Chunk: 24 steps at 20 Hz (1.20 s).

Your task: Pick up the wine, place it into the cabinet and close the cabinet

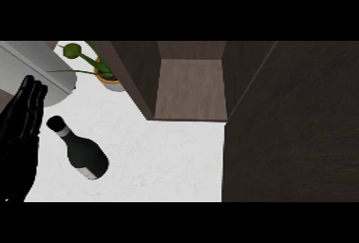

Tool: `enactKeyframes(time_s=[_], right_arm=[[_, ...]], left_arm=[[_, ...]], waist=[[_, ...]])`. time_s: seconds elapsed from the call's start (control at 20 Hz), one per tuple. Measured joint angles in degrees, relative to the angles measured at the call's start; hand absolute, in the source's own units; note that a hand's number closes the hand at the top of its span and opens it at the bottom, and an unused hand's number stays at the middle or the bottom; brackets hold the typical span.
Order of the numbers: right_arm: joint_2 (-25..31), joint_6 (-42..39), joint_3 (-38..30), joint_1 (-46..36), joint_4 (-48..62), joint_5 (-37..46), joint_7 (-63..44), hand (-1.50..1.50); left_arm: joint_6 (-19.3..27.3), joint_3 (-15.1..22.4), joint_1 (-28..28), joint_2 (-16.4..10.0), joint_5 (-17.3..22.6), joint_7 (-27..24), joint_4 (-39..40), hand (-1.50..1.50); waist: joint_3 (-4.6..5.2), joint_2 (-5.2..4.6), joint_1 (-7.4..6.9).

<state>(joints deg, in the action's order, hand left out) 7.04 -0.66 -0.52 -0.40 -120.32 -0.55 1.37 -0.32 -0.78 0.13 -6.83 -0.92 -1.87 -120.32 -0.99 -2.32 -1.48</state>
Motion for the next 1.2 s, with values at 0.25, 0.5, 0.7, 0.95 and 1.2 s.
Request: enactKeyframes(time_s=[0.25, 0.5, 0.7, 0.95, 1.2], right_arm=[[-1.1, -0.2, 1.7, 2.3, -0.5, 0.0, 0.1, -1.5], [-2.3, -2.7, 5.7, 3.4, -1.4, -3.7, -2.7, -1.5], [-2.7, -3.6, 8.2, 5.6, -4.6, -5.6, -5.9, -1.5], [-2.7, -3.0, 11.3, 8.3, -10.3, -5.5, -11.1, -1.5], [-2.9, -0.6, 14.2, 9.4, -19.4, -4.9, -19.4, -1.5]], left_arm=[[-11.9, 1.6, -2.2, -3.6, 13.0, 1.5, 4.0, -1.5], [-24.9, 7.3, -1.2, -6.6, 29.3, 7.4, 8.3, -1.5], [-32.4, 5.9, -1.6, -12.9, 44.3, 13.1, 11.3, -1.5], [-37.4, 1.4, -5.7, -24.0, 65.0, 20.7, 15.9, -1.5], [-39.3, -2.1, -10.7, -35.3, 83.8, 28.5, 22.0, -1.5]], waist=[[0.87, 1.31, 2.62], [1.17, 1.36, 4.11], [1.14, 1.78, 4.28], [1.03, 2.07, 3.92], [1.05, 2.33, 3.25]])
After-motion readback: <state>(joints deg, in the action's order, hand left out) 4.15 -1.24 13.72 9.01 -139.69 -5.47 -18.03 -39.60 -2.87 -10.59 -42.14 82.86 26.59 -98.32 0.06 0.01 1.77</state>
